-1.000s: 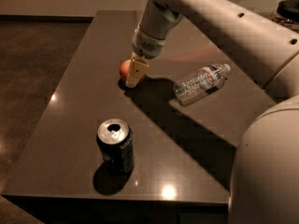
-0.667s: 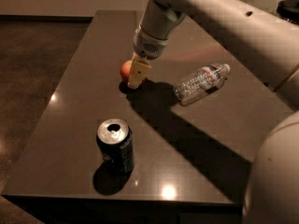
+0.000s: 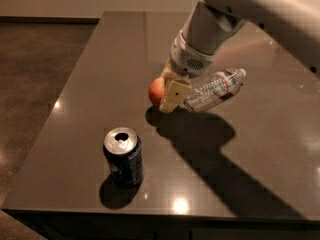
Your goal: Move apple near pepsi can
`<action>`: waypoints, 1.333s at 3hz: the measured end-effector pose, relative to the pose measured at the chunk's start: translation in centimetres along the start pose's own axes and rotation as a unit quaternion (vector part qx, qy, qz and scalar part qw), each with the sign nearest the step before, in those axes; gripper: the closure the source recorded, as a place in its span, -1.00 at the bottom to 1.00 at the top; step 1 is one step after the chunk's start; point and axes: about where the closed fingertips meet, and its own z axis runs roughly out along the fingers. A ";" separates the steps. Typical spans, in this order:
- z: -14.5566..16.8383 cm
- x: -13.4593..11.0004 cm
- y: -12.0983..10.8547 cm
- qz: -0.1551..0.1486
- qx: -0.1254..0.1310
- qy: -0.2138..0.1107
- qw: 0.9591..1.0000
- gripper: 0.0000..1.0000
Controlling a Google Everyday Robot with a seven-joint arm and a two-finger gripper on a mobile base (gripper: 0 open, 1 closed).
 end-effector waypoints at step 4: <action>-0.2 1.7 12.0 -0.106 -0.046 -0.034 0.993 1.00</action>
Offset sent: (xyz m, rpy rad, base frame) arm -0.1122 -0.0382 0.0042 0.0727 0.0004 0.1953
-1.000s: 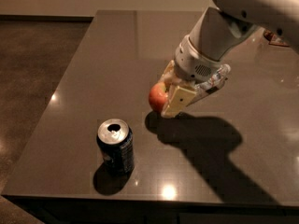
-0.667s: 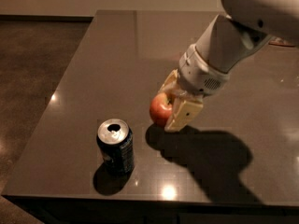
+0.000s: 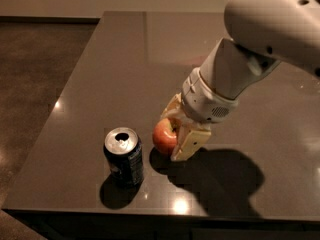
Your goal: Move apple near pepsi can
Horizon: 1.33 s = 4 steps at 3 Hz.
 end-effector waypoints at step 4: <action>2.0 0.7 1.4 -0.023 -0.020 0.007 0.999 -0.36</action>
Offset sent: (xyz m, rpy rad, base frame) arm -0.0210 0.0106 -0.0239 -0.0236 -0.0023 0.0763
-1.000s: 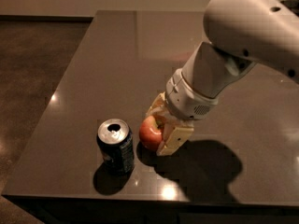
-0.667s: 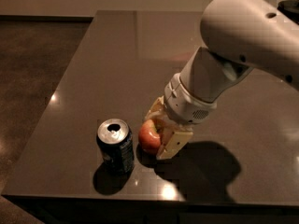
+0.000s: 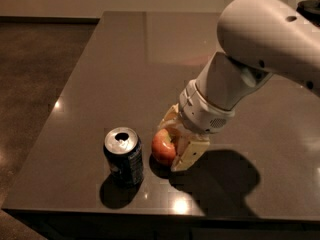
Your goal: Move apple near pepsi can
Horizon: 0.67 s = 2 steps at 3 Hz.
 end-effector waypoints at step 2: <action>0.1 -0.2 0.0 -0.002 0.000 0.001 1.000 -1.00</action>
Offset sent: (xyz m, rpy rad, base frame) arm -0.0005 0.0010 0.0000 -0.0007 -0.0009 0.0017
